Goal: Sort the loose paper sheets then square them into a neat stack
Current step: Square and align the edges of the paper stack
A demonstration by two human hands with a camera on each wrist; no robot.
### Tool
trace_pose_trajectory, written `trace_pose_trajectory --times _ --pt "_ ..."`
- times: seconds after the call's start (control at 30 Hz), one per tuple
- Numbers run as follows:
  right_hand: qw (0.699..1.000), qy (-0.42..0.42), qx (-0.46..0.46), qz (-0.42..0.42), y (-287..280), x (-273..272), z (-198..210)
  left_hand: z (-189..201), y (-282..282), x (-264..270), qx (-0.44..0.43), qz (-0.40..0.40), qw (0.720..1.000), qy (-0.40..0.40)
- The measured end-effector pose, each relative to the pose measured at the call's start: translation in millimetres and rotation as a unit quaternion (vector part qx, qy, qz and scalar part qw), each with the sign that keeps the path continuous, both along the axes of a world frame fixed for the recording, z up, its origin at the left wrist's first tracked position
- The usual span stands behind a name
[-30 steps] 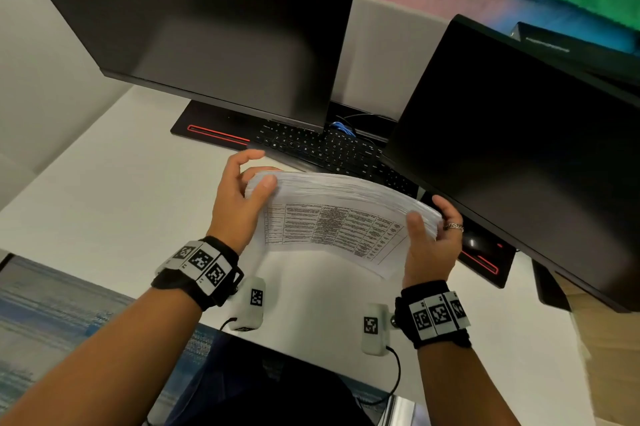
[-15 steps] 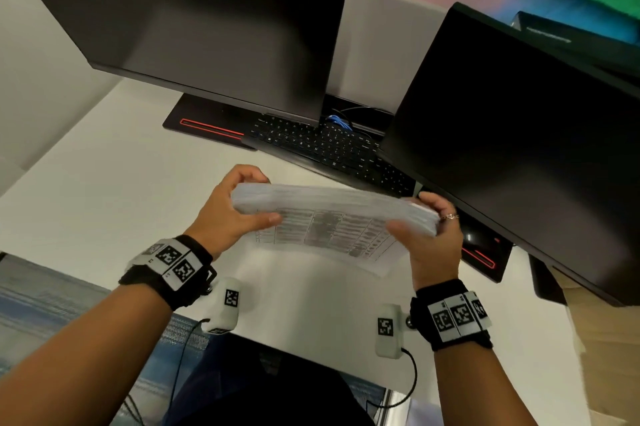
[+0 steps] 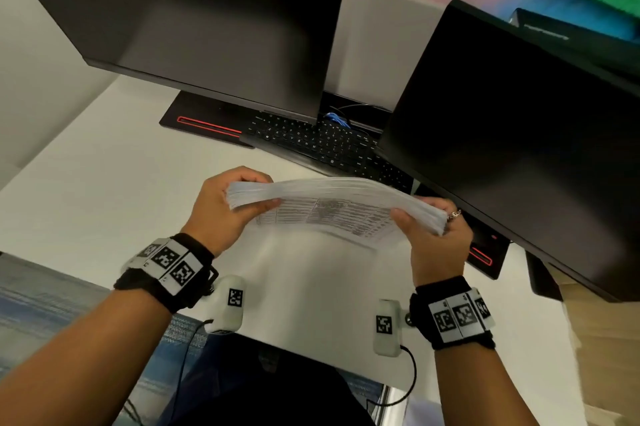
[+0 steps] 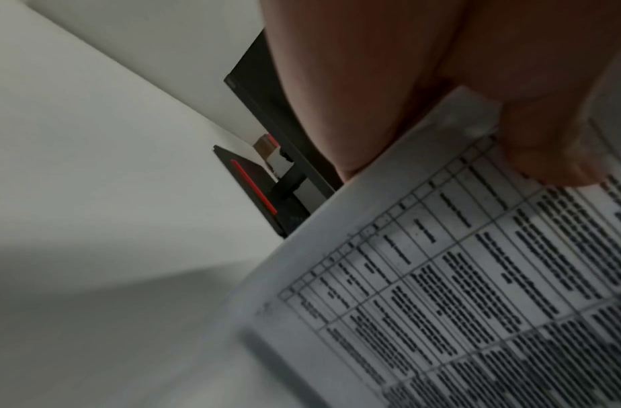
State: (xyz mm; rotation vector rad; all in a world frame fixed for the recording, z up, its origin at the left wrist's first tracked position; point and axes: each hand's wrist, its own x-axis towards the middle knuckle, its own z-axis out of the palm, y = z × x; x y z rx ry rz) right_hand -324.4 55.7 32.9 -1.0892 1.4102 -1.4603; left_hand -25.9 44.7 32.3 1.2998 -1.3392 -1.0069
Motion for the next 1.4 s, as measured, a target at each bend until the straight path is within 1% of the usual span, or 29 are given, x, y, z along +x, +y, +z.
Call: trace_pose_trajectory --times 0.07,0.13,0.2,0.27,0.33,0.43,0.5,0.53,0.6,0.67,0.7,0.77,0.83,0.9,1.0,1.07,1.17,1.23,1.27,1.3,1.33,1.37,1.4 --pt "1.000 0.007 0.011 0.011 5 3 -7 -12 4 1 0.038 0.004 0.999 0.006" --pt "0.999 -0.028 0.033 0.011 7 5 -15 -24 6 1 0.065 -0.007 0.997 -0.029" --pt "0.996 -0.076 0.038 -0.011 6 6 -19 -28 5 1 0.067 -0.016 0.996 -0.052" --pt "0.994 -0.098 0.046 -0.031 4 4 -24 -29 3 2 0.057 -0.018 0.997 -0.052" --pt "0.993 -0.094 0.071 -0.017 5 6 -28 -30 0 3 0.063 -0.024 0.997 -0.047" --pt "0.995 -0.056 0.080 -0.011 5 9 -29 -32 -6 5 0.073 -0.039 0.996 -0.043" --pt "0.995 -0.060 0.076 -0.014 5 12 -25 -32 -9 7 0.080 -0.048 0.995 -0.042" --pt "0.996 -0.053 0.068 -0.029 4 13 -22 -32 -10 8 0.079 -0.053 0.995 -0.040" --pt "0.998 -0.029 0.050 -0.019 4 16 -18 -32 -10 10 0.074 -0.059 0.995 -0.044" --pt "0.998 -0.041 0.038 -0.008 5 18 -15 -30 -11 11 0.085 -0.051 0.994 -0.042" --pt "0.998 -0.047 0.036 -0.018 5 18 -14 -29 -12 12 0.087 -0.054 0.994 -0.041" --pt "0.999 -0.040 0.029 -0.021 3 17 -12 -30 -13 13 0.074 -0.074 0.993 -0.055" --pt "0.999 -0.033 0.027 -0.025 3 17 -12 -31 -14 13 0.079 -0.075 0.993 -0.054" --pt "0.997 -0.046 0.034 -0.053 1 14 -12 -32 -15 15 0.084 -0.071 0.993 -0.044" --pt "0.994 -0.086 0.054 -0.032 1 15 -14 -33 -15 16 0.068 -0.083 0.992 -0.068" --pt "0.994 -0.078 0.060 -0.045 0 16 -13 -32 -16 16 0.065 -0.083 0.992 -0.070" --pt "0.997 -0.004 0.065 -0.036 0 17 -8 -31 -15 12 0.061 -0.054 0.994 -0.076" --pt "0.996 0.049 0.052 -0.056 -2 13 -1 -28 -15 9 0.060 -0.013 0.995 -0.082" --pt "0.993 0.084 0.051 -0.061 -4 11 6 -25 -16 8 0.056 0.009 0.994 -0.090" --pt "0.986 0.142 0.062 -0.056 -7 10 13 -20 -17 7 0.047 0.027 0.994 -0.099" --pt "0.969 0.229 0.082 -0.047 -11 10 21 -14 -19 7 0.032 0.036 0.992 -0.114" --pt "0.938 0.334 0.093 -0.032 -15 12 30 -5 -20 7 0.012 0.036 0.989 -0.141" --pt "0.901 0.425 0.083 -0.008 -18 17 42 7 -22 7 -0.011 0.030 0.984 -0.173"
